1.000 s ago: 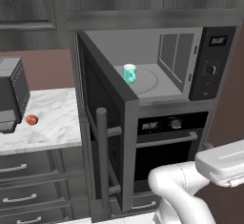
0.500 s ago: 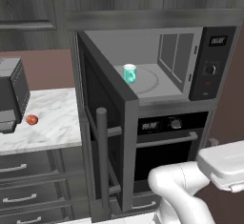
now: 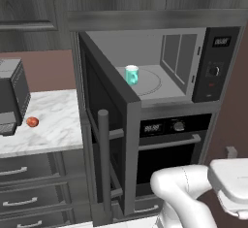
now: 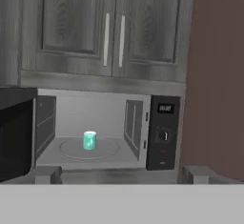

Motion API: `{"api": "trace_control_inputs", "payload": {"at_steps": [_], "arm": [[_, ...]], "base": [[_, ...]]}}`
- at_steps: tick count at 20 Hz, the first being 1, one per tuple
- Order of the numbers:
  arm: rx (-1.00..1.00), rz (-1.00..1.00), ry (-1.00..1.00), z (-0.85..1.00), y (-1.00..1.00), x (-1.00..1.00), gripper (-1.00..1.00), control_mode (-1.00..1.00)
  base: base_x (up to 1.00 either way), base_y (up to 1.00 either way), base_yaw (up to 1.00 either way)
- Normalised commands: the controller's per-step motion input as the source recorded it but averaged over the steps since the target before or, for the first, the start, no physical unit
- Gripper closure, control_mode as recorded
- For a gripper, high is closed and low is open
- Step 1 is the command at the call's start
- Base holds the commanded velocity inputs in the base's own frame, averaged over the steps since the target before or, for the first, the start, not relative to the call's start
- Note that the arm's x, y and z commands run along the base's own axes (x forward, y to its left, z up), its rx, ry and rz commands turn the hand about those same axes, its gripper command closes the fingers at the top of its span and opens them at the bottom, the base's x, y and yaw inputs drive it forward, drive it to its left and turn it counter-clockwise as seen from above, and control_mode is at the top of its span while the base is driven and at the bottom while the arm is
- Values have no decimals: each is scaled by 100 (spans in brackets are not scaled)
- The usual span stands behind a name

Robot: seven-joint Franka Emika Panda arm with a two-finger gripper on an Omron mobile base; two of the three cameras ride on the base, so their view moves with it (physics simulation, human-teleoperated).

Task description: Pick the mug from the counter and place it inside the microwave. Then close the microwave.

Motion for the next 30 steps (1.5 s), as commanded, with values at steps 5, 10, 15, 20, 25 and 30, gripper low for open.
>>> {"api": "trace_control_inputs", "payload": {"at_steps": [5, 10, 15, 20, 25, 30], "arm": [[0, -17, -11, 0, 14, -20, -100, -100], [0, -18, 0, 0, 27, 0, -100, -100], [0, -16, 0, 0, 34, 0, -100, -100], [0, -10, 0, 0, 42, 0, -100, -100], [0, -2, 0, 0, 48, 0, -100, -100], [0, 0, 0, 0, 53, 6, -100, -100]], "base": [[0, 0, 0], [0, 0, 0], [0, 0, 0], [0, 0, 0], [0, 0, 0], [0, 0, 0]]}}
